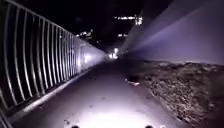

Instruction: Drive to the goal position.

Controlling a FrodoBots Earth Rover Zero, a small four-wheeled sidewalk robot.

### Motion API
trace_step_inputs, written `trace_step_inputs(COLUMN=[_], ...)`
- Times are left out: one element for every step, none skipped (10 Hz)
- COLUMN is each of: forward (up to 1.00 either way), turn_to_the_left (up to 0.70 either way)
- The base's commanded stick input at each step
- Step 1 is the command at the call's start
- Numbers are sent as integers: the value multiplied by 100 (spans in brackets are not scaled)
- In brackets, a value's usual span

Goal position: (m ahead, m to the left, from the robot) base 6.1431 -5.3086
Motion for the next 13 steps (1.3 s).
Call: trace_step_inputs(forward=[50, 50, 50, 50, 50, 50, 50, 50, 50, 50, 50, 50, 50], turn_to_the_left=[0, 0, 0, 0, 0, 0, 0, 0, 0, 0, 0, 0, 0])
